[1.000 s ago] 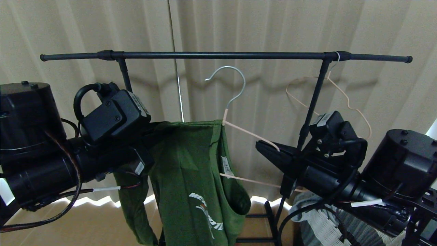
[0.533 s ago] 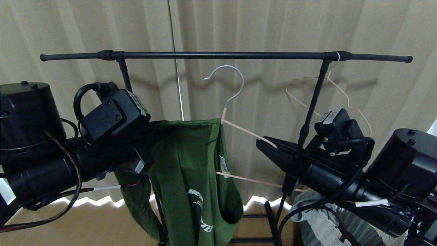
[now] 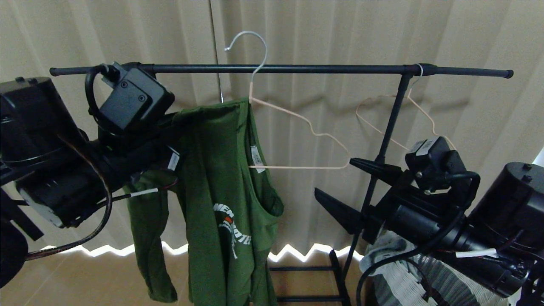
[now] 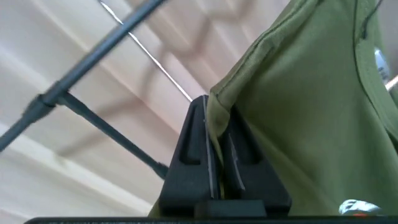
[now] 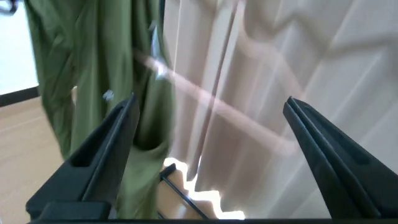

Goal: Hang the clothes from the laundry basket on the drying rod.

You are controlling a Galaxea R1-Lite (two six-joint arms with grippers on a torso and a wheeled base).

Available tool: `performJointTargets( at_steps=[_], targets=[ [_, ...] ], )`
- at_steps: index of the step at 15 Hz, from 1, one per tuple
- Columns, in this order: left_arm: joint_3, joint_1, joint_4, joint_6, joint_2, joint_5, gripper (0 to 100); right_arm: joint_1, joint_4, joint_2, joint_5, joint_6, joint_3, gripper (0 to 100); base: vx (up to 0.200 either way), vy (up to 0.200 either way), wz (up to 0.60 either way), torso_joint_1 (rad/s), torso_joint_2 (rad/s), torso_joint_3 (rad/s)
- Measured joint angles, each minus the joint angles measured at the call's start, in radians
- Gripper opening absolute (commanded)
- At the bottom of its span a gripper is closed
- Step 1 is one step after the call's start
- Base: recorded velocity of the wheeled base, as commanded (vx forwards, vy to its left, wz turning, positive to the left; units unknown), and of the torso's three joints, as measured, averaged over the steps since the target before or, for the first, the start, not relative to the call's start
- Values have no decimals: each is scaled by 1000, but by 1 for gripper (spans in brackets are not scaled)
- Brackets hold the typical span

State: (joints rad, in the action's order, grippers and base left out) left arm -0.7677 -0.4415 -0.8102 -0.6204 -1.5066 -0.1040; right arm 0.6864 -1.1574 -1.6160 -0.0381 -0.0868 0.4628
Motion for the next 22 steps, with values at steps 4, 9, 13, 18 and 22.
performJointTargets(
  at_steps=[4, 9, 13, 18, 22],
  targets=[
    [-19, -7, -107, 14, -40, 1, 0, -1, 4, -23, -2, 1, -29, 100, 0, 0, 0, 0, 0, 0],
    [-21, -52, -129, 40, -48, -2, 0, 2, -2, -113, -1, 4, 31, 100, 0, 0, 0, 0, 0, 0],
    [-19, -75, -130, 40, -47, -1, 0, 3, -3, -186, 7, 6, 105, 100, 0, 0, 0, 0, 0, 0],
    [-15, -103, -130, 74, -39, -1, 0, -13, -5, -247, 15, 7, 130, 100, 0, 0, 0, 0, 0, 0],
    [-15, -112, -130, 99, -19, -3, 0, -51, -6, -264, 15, 3, 93, 100, 0, 0, 0, 0, 0, 0]
  ],
)
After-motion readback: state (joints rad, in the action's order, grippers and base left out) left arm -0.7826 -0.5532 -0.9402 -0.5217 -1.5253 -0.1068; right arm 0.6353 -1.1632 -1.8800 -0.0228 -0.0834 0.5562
